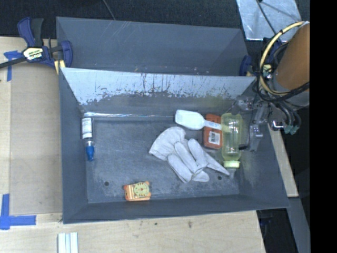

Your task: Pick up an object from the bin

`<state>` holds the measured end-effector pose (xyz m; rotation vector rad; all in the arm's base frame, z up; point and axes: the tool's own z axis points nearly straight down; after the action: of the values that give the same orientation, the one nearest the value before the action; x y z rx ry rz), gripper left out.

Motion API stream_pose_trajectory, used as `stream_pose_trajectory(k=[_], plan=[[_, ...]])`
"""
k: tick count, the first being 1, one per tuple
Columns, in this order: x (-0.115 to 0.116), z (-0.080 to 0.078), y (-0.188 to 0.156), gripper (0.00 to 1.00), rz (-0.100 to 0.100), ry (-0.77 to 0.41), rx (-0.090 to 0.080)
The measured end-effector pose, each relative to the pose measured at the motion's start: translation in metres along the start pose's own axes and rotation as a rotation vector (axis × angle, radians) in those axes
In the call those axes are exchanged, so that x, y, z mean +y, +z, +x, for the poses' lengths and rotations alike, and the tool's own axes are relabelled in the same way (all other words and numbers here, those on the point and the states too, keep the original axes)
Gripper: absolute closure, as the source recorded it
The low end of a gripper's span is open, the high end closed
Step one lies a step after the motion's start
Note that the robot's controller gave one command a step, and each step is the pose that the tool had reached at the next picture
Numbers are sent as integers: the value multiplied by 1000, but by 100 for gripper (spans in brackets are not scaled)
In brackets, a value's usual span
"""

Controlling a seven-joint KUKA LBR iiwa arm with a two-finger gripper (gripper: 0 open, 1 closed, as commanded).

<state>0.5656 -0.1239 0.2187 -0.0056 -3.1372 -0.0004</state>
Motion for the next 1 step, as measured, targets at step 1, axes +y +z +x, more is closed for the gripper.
stream_pose_trajectory(k=[1], plan=[[1,-1,-5,0,1,-3,-8]])
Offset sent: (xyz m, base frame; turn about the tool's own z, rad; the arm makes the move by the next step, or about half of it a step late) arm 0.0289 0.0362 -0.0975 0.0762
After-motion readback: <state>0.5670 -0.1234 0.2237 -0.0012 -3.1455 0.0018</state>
